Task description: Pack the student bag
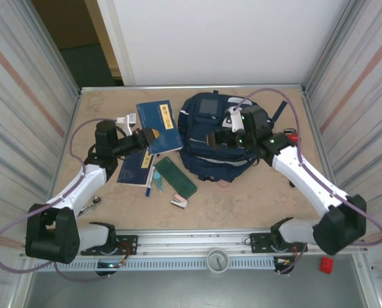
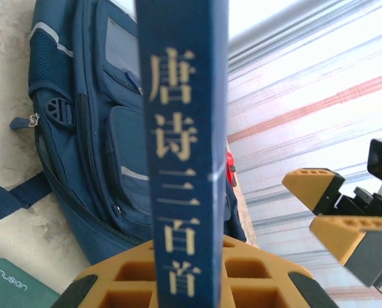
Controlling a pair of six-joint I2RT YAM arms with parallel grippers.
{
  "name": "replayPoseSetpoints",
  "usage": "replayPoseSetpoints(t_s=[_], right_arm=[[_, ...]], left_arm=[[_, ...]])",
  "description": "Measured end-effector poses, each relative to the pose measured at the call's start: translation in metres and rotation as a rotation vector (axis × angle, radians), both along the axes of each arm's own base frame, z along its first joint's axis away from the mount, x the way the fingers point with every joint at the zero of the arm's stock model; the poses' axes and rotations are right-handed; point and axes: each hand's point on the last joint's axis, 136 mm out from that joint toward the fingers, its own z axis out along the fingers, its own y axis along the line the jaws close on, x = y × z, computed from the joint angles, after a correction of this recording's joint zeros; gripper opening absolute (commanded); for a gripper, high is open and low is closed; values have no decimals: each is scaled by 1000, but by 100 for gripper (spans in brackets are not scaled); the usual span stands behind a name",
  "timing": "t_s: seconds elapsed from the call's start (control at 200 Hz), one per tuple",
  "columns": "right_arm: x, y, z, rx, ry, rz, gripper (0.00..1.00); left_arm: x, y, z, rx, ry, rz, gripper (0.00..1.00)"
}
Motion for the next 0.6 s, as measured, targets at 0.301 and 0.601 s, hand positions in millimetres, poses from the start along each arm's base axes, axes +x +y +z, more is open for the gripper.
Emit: replayPoseSetpoints(t_s=[0.301, 0.601], right_arm=[[4, -25, -76, -341, 149, -20, 87], [38, -30, -104, -451, 183, 10, 100]], left_arm=[[-7, -3, -14, 49, 41, -26, 0], [-10, -2, -22, 85, 51, -27, 0]])
